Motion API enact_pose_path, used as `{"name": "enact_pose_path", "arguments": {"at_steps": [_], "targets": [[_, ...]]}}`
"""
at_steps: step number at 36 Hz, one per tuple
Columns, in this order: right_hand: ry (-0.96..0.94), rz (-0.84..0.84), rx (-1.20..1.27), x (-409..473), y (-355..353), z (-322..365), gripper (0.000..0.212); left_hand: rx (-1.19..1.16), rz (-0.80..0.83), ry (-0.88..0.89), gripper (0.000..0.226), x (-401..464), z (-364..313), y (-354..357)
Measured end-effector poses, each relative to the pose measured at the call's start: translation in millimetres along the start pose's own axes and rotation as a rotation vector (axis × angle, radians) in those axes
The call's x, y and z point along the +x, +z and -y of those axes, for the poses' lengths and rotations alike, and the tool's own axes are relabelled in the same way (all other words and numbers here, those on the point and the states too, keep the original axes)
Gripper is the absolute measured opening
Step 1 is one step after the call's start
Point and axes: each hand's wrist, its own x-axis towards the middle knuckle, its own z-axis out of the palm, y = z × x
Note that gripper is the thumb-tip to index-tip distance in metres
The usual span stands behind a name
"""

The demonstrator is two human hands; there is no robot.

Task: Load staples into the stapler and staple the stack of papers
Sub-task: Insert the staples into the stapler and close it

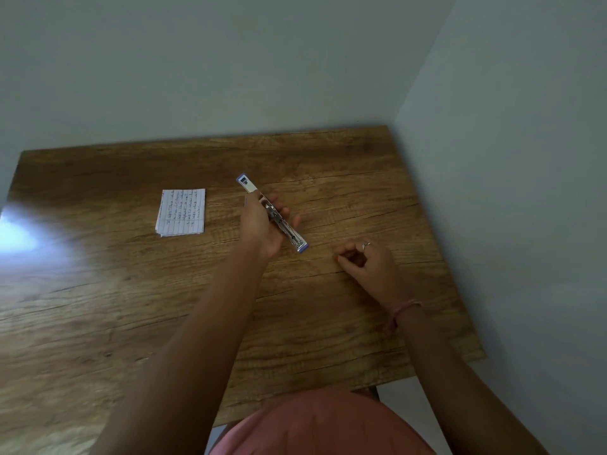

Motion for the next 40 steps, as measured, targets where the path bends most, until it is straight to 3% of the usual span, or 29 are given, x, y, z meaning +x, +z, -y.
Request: {"name": "enact_pose_path", "arguments": {"at_steps": [8,13,16,19,25,40], "targets": [[0.114,0.047,0.177,-8,-3,-3,0.017,0.012,0.011,0.005,0.035,-4,6,-2],[0.161,0.001,0.25,-12,-3,-2,0.01,-0.026,0.038,-0.004,0.036,-8,7,-2],[0.189,-0.001,0.167,-9,-2,-2,0.016,-0.05,0.068,-0.005,0.035,-10,7,-3],[0.125,0.109,0.059,-3,-7,-2,0.027,-0.05,0.073,-0.001,0.04,-11,9,-6],[0.053,0.201,-0.031,5,-14,-3,0.029,-0.06,0.064,-0.01,0.043,-15,12,-10],[0.16,0.07,-0.052,7,-6,6,0.012,-0.025,0.109,0.0,0.034,-21,23,-14]]}}
